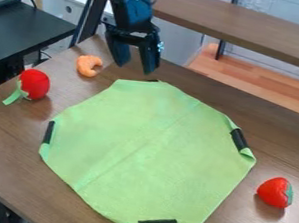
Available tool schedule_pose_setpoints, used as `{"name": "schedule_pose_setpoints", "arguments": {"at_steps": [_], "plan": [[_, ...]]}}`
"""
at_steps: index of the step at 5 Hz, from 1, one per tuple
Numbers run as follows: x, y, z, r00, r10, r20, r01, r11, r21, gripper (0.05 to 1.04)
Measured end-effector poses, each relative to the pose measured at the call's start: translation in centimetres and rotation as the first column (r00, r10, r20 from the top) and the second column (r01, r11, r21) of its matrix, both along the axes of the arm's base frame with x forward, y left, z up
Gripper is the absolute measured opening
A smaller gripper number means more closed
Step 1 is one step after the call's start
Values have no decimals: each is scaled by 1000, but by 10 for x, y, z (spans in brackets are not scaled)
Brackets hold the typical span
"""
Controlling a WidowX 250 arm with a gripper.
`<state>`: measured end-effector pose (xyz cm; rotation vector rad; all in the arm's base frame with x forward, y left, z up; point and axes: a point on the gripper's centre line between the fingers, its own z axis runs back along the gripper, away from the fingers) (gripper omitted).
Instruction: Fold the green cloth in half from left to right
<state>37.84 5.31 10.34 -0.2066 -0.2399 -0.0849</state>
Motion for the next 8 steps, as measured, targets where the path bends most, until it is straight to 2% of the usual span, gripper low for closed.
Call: {"name": "schedule_pose_setpoints", "arguments": {"at_steps": [1, 2, 3, 4, 5, 6, 7, 8], "plan": [[-2, 0, -13, 999, 2, -35, -2, 1000, -9, 999], [-14, 10, -32, 997, 43, -66, -42, 999, 17, 999], [-23, 24, -48, 994, 92, -62, -87, 993, 77, 999], [-32, 34, -59, 988, 152, -20, -149, 983, 107, 999], [-44, 45, -69, 970, 244, 14, -244, 969, 44, 999], [-53, 60, -78, 932, 359, 43, -358, 933, -23, 999], [-58, 82, -79, 885, 460, 74, -457, 888, -48, 999], [-64, 104, -76, 867, 492, 80, -491, 870, -33, 999]]}}
